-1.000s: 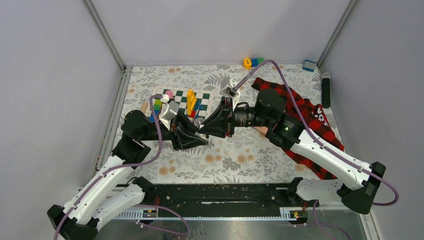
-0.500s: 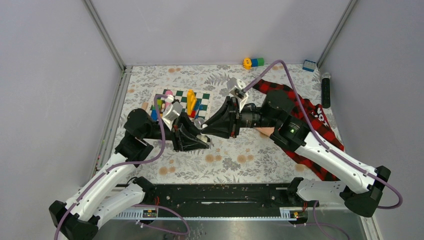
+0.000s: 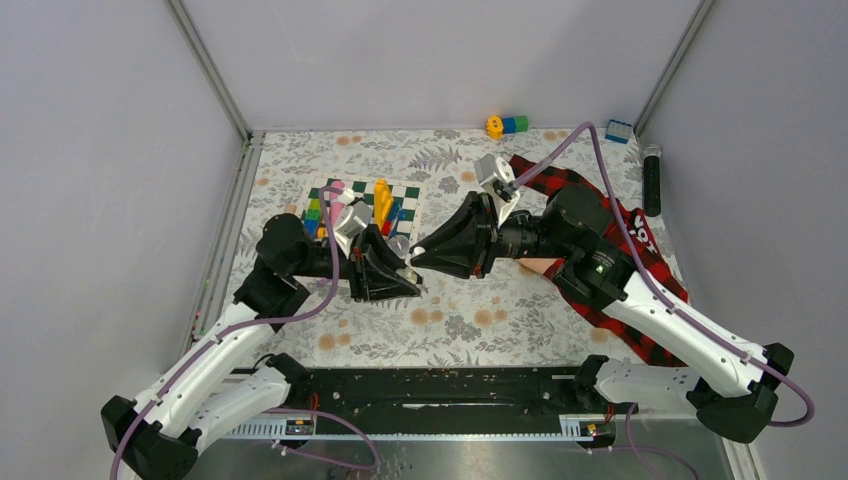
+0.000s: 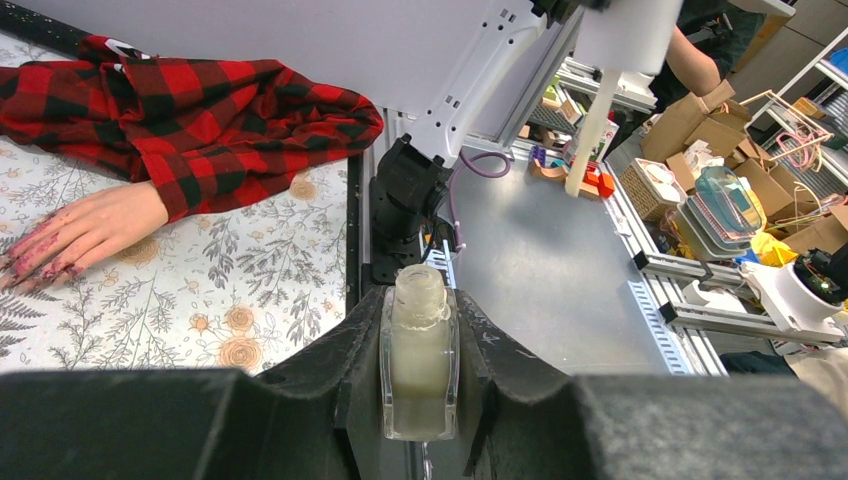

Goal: Paint the nails
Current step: Unscrew the nail polish bottle.

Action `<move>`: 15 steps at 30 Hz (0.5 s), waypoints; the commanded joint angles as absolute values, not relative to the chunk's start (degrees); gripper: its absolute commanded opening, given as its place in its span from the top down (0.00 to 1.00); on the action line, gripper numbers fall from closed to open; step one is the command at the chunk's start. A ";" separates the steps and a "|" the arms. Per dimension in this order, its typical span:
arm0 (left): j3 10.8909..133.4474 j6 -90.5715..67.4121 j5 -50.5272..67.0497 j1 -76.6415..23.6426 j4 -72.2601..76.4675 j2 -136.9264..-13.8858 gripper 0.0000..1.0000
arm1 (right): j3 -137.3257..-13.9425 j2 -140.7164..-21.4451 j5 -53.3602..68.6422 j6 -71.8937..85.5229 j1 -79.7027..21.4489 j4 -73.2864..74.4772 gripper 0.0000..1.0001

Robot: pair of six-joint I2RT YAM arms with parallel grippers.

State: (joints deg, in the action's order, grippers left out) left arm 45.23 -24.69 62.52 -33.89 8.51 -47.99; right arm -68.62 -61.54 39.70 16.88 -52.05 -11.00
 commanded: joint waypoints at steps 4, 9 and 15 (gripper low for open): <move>46.12 -21.31 60.32 -34.01 7.43 -46.41 1.00 | -67.80 -58.72 34.14 16.08 -50.72 -11.63 1.00; 46.06 -20.77 60.15 -34.01 7.30 -45.91 1.00 | -66.98 -58.77 32.38 16.91 -50.70 -12.05 1.00; 45.88 -20.39 60.22 -33.98 7.51 -45.28 1.00 | -67.23 -60.72 34.14 17.38 -50.71 -11.39 1.00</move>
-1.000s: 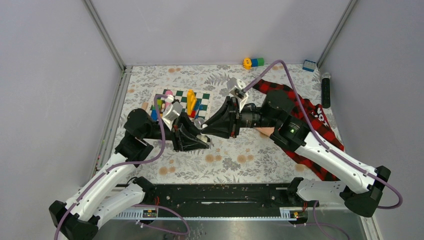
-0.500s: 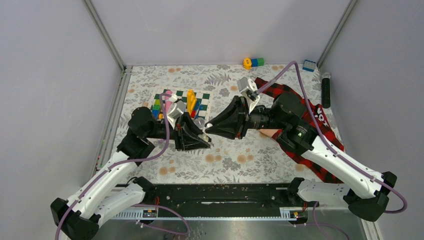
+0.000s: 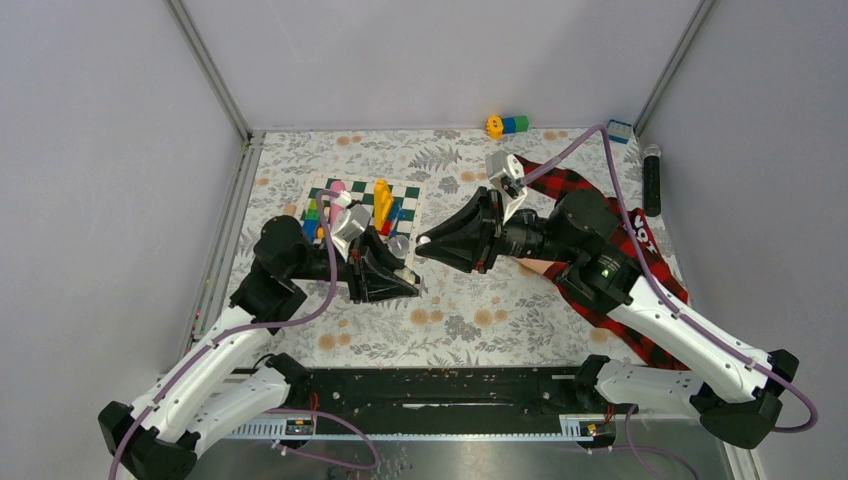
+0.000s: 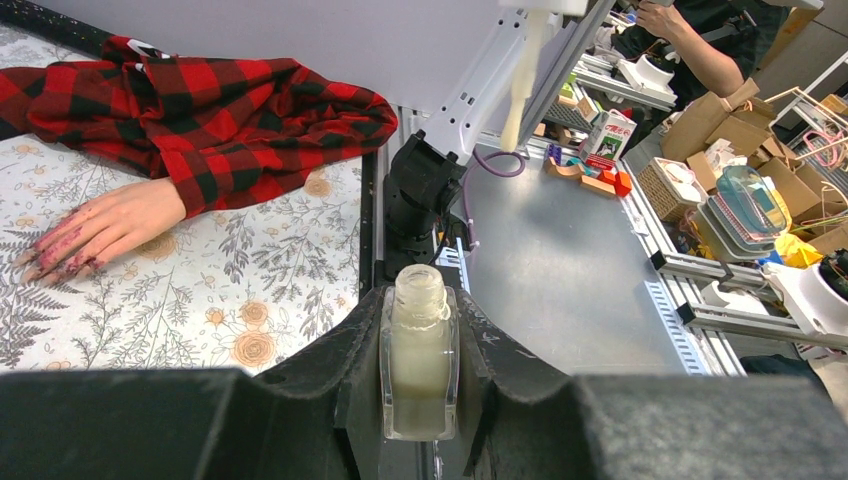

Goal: Paint the nails
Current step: Unscrew the nail polish bottle.

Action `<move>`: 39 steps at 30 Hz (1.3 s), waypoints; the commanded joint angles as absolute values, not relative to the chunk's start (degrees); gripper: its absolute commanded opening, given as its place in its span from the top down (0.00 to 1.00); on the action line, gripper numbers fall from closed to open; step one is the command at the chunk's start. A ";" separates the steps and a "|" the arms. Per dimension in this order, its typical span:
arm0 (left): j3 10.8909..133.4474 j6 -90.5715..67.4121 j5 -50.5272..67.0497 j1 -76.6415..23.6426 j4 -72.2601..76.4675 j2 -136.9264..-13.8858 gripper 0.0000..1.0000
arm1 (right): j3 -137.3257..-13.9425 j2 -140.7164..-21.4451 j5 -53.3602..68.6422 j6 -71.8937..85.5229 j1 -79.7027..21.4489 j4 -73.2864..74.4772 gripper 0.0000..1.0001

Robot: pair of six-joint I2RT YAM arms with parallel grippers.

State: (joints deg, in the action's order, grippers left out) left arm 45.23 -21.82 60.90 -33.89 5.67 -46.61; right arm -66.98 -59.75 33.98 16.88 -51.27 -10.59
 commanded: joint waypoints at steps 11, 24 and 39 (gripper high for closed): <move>45.84 -20.26 59.92 -33.97 7.69 -45.09 1.00 | -66.78 -61.95 35.39 18.11 -50.71 -11.46 1.00; 45.71 -20.21 59.88 -33.99 7.76 -44.91 1.00 | -66.71 -62.57 35.39 17.67 -50.71 -10.52 1.00; 45.70 -20.21 59.58 -34.01 7.75 -44.82 1.00 | -67.19 -63.54 36.38 17.89 -50.71 -10.58 1.00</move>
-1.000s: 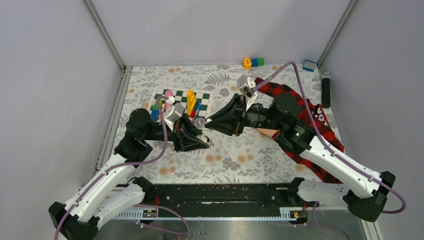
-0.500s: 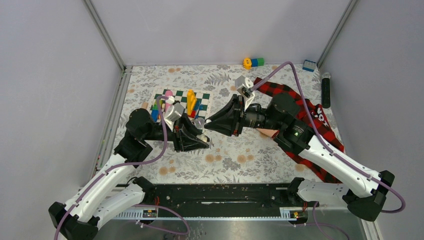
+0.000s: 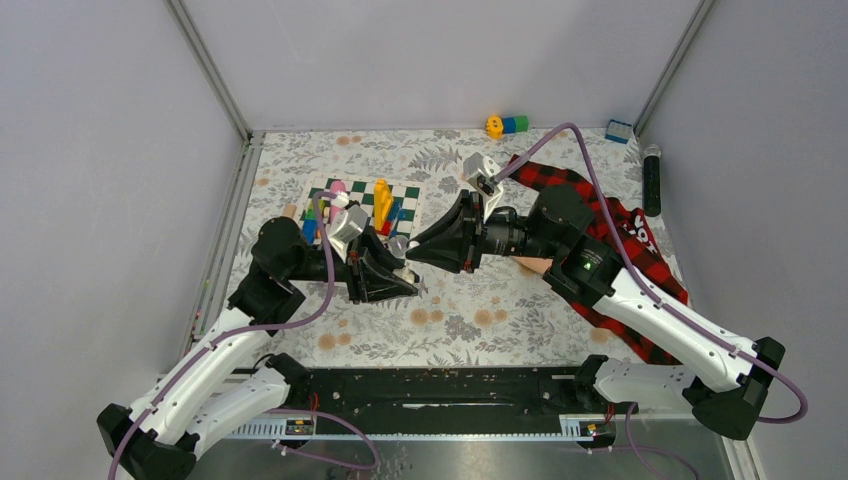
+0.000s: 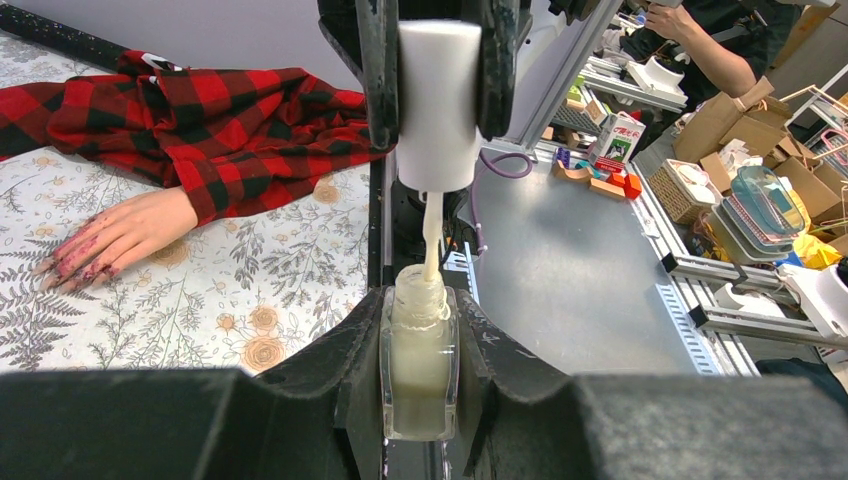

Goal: Paint the nails
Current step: Unscrew the nail polish bottle.

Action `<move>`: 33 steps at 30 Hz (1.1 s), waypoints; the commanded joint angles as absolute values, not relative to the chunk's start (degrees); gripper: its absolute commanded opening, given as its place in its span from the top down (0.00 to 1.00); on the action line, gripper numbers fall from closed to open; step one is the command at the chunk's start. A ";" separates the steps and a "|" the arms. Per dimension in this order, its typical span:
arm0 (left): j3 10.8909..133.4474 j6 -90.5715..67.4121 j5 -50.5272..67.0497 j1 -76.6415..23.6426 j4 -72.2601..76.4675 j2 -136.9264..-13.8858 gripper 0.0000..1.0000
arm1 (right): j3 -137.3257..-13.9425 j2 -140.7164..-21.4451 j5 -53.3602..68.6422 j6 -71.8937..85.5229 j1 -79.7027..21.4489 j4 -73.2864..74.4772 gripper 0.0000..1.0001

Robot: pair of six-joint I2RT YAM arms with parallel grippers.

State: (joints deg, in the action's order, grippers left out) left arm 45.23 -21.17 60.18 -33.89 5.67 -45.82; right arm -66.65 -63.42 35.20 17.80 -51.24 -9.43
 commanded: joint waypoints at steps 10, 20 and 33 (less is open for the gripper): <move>45.62 -20.21 59.57 -33.97 7.83 -44.82 1.00 | -67.50 -64.10 36.79 17.63 -50.71 -9.95 1.00; 45.71 -20.17 59.26 -33.99 7.91 -44.72 1.00 | -67.74 -64.41 37.29 17.27 -50.71 -8.76 1.00; 45.53 -20.21 58.66 -33.97 8.00 -44.65 1.00 | -68.12 -63.14 35.31 14.33 -50.71 -4.54 1.00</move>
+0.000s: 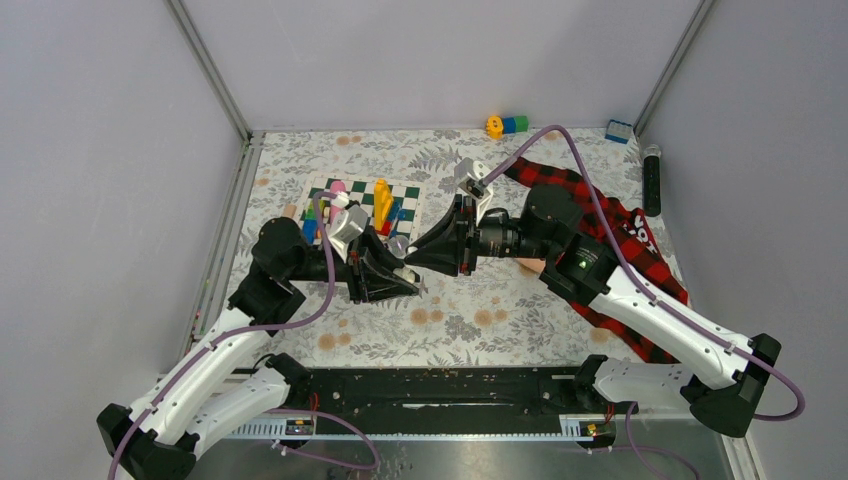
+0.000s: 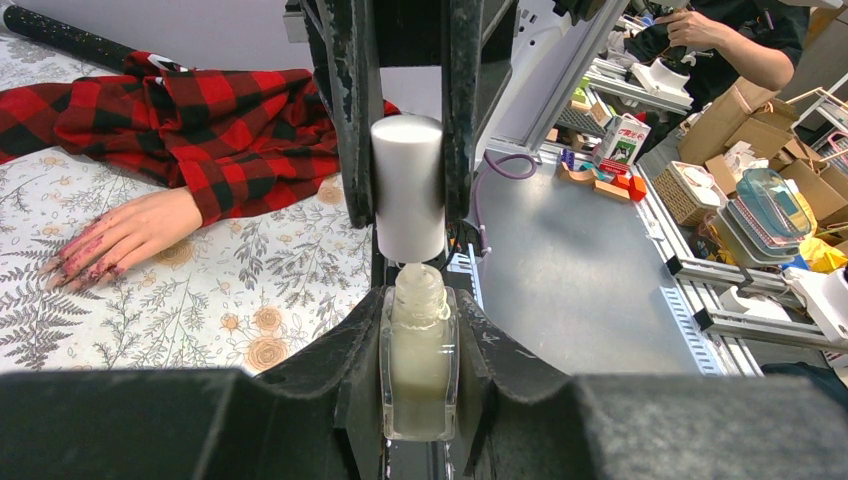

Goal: Paint the nails
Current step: Unscrew the nail polish bottle.

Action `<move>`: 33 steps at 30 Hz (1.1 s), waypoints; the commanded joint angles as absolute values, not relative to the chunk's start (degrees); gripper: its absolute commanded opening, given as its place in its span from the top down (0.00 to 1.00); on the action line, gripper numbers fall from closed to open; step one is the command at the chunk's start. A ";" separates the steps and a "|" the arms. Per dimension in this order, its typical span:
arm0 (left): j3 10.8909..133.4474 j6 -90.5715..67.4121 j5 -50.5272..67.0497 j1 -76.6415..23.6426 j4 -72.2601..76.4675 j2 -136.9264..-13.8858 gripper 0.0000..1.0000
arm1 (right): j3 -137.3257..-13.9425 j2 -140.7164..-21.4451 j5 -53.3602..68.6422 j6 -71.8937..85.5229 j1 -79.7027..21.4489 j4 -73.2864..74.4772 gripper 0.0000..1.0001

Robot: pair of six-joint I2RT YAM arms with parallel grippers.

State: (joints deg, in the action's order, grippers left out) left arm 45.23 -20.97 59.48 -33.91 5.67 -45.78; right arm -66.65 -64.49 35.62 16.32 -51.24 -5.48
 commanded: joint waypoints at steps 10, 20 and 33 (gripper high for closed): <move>45.46 -20.21 58.60 -34.00 8.01 -44.56 1.00 | -67.70 -61.43 32.48 13.34 -50.71 -3.83 1.00; 45.48 -20.17 58.49 -33.94 8.00 -44.47 1.00 | -67.59 -61.35 32.39 13.20 -50.71 -3.65 1.00; 45.51 -20.21 58.45 -33.99 8.00 -44.37 1.00 | -66.60 -57.68 27.57 11.50 -50.71 -2.94 1.00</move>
